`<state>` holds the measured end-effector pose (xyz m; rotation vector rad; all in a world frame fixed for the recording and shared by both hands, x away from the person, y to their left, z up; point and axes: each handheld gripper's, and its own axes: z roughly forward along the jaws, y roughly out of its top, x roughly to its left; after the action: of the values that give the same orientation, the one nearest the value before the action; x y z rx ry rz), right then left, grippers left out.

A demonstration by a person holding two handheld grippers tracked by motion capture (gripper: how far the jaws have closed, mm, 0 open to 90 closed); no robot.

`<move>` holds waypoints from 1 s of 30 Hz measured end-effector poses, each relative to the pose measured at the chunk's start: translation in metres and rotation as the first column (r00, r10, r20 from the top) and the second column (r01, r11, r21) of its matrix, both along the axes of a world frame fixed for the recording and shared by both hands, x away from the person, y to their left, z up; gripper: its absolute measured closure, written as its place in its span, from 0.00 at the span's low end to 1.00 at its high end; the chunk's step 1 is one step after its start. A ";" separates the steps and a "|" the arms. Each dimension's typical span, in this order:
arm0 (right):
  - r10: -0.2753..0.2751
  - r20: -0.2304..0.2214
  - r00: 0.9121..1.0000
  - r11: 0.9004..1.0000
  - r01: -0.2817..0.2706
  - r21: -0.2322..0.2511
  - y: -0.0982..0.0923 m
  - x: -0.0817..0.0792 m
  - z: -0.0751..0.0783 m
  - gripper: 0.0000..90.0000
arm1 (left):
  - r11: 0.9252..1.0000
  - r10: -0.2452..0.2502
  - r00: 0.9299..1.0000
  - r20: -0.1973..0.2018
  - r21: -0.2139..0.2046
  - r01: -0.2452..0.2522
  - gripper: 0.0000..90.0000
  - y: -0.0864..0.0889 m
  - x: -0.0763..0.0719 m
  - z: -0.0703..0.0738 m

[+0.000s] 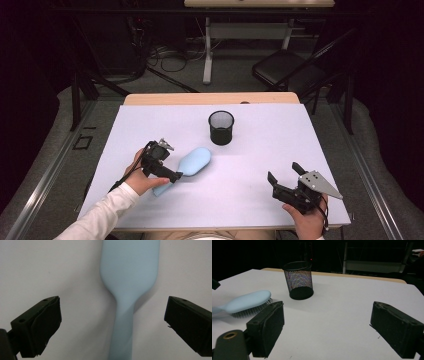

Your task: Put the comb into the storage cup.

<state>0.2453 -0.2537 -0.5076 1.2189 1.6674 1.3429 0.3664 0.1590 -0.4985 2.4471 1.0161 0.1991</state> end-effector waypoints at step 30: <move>0.001 -0.002 1.000 1.000 -0.001 -0.002 0.000 0.000 0.000 0.13 | 0.999 0.002 0.999 -0.037 0.042 -0.001 0.08 -0.006 0.008 -0.006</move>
<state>0.2454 -0.2533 -0.5079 1.2197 1.6701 1.3408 0.3743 0.1531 -0.5045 2.4962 1.0396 0.1773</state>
